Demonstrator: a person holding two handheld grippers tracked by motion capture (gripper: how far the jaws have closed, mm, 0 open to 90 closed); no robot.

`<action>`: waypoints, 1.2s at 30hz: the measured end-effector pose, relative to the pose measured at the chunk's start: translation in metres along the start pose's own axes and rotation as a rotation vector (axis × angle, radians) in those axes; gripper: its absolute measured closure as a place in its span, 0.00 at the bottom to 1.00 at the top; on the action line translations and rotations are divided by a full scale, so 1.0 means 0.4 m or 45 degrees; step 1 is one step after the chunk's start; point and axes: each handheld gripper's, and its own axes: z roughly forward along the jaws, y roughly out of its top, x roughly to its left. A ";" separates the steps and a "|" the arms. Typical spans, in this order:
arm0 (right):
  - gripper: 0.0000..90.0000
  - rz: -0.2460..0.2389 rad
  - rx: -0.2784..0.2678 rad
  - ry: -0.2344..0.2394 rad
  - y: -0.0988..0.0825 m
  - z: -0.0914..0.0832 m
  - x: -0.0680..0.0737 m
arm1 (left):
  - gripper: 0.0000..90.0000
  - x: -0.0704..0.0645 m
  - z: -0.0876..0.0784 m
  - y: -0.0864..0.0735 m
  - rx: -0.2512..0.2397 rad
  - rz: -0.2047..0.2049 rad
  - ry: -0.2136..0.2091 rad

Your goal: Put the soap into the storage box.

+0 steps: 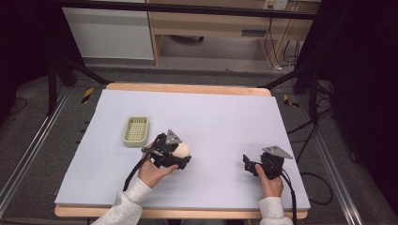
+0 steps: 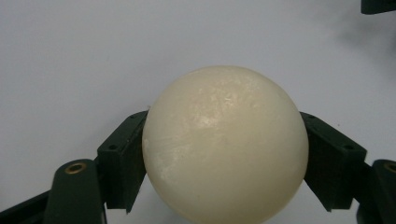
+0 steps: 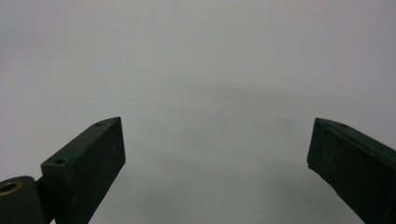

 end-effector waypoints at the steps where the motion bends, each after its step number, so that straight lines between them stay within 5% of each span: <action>1: 0.05 0.000 -0.001 -0.001 0.000 0.000 0.000 | 0.27 0.003 -0.003 0.000 0.000 0.002 0.005; 36: 0.05 -0.001 0.001 0.003 0.000 0.001 -0.001 | 0.27 0.117 -0.073 -0.005 -0.051 -0.094 0.094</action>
